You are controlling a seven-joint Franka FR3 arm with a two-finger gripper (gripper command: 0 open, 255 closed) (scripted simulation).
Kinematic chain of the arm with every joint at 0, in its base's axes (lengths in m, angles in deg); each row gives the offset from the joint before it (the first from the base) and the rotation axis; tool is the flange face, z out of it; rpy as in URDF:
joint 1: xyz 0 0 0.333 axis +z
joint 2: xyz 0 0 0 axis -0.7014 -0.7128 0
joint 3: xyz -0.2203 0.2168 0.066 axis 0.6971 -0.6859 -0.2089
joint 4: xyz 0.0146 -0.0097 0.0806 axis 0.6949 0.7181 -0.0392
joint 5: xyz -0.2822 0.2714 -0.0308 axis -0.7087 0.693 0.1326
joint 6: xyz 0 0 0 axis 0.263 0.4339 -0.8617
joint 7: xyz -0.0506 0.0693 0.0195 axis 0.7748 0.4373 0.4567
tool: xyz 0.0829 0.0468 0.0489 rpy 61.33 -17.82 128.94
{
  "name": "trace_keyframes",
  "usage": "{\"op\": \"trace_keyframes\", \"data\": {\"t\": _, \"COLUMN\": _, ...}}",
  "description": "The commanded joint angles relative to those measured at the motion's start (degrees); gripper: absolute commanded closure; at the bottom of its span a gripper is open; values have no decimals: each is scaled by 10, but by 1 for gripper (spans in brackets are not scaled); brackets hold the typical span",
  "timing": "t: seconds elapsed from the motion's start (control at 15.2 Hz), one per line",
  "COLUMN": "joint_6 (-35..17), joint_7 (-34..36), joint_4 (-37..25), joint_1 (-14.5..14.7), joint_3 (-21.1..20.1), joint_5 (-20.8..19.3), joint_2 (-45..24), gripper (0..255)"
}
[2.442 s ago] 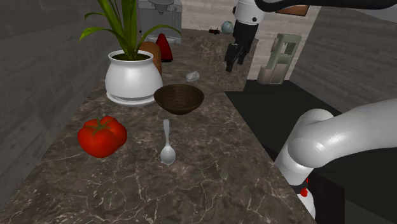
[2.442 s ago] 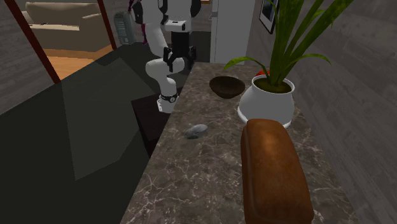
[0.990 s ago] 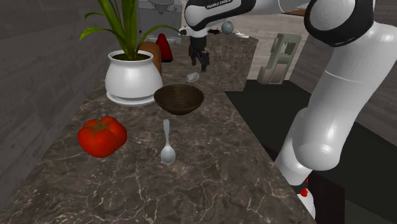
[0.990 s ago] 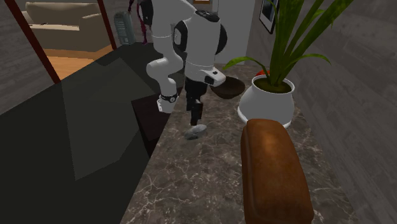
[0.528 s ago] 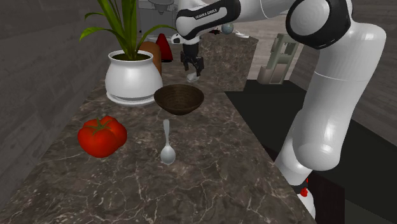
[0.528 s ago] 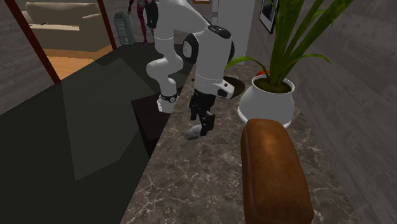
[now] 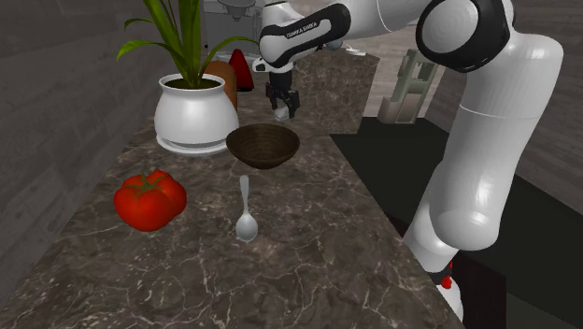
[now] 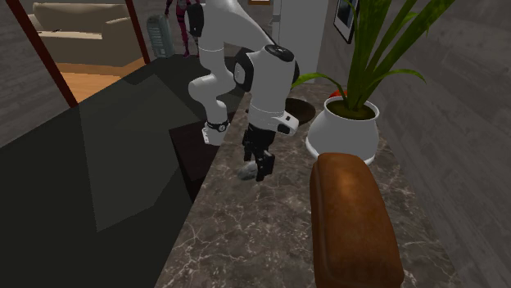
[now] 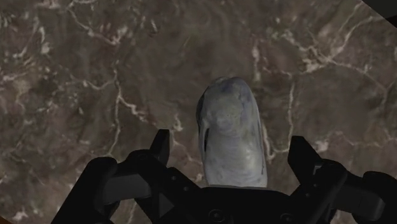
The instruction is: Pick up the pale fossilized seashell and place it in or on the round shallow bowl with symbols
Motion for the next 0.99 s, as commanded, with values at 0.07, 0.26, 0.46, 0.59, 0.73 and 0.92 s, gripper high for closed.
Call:
{"op": "trace_keyframes", "data": {"t": 0.07, "joint_6": 0, "joint_7": 0, "joint_4": 0, "joint_1": 0, "joint_3": 0, "joint_5": 0, "joint_2": 0, "gripper": 0}}
{"op": "trace_keyframes", "data": {"t": 0.26, "joint_6": 0, "joint_7": 0, "joint_4": 0, "joint_1": 0, "joint_3": 0, "joint_5": 0, "joint_2": 0, "gripper": 255}}
{"op": "trace_keyframes", "data": {"t": 0.46, "joint_6": 0, "joint_7": 0, "joint_4": 0, "joint_1": 0, "joint_3": 0, "joint_5": 0, "joint_2": 0, "gripper": 255}}
{"op": "trace_keyframes", "data": {"t": 0.59, "joint_6": 0, "joint_7": 0, "joint_4": 0, "joint_1": 0, "joint_3": 0, "joint_5": 0, "joint_2": 0, "gripper": 255}}
{"op": "trace_keyframes", "data": {"t": 0.73, "joint_6": 0, "joint_7": 0, "joint_4": 0, "joint_1": 0, "joint_3": 0, "joint_5": 0, "joint_2": 0, "gripper": 255}}
{"op": "trace_keyframes", "data": {"t": 0.92, "joint_6": 14, "joint_7": -2, "joint_4": -11, "joint_1": 0, "joint_3": 0, "joint_5": 0, "joint_2": 3, "gripper": 255}}
